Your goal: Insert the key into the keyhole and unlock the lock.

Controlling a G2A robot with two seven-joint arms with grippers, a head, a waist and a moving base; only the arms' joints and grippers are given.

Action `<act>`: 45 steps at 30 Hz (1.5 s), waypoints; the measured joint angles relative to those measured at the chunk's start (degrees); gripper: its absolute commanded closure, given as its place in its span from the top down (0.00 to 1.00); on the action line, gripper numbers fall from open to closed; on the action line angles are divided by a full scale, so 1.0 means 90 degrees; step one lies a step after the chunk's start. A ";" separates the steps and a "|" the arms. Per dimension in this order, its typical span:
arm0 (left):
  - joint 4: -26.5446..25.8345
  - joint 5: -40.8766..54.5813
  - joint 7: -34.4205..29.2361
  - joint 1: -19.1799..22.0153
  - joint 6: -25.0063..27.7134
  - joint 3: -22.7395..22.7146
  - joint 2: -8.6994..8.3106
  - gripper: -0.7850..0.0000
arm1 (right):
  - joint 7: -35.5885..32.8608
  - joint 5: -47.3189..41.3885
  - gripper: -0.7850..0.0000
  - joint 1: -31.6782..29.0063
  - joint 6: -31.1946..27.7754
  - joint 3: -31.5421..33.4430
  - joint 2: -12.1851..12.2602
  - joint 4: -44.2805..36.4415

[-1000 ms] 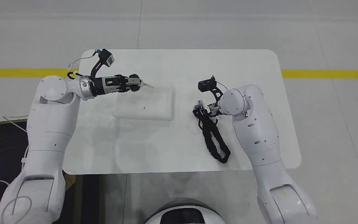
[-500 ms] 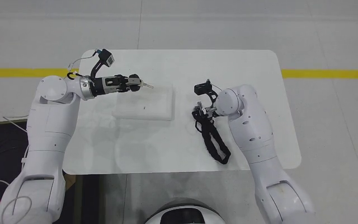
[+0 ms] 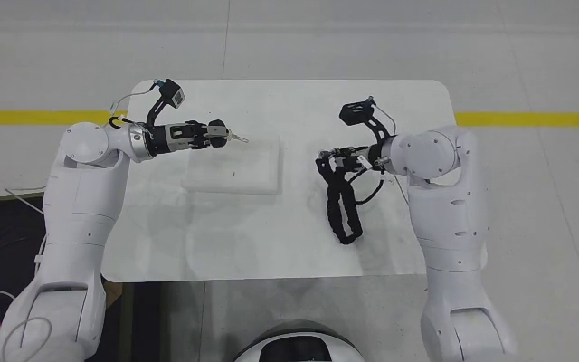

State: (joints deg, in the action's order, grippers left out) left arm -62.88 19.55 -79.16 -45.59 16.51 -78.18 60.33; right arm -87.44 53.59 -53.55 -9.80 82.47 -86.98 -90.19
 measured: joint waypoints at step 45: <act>-0.2052 0.1409 0.1766 -0.1601 0.0090 0.0086 0.0236 0.00 | 0.2211 -0.7882 0.00 -0.1738 -0.1622 0.0311 0.0344 0.0971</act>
State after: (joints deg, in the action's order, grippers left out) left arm -81.34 32.23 -63.26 -60.00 17.32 -77.40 62.45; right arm -67.54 -17.35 -69.19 -24.39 85.27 -83.88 -81.45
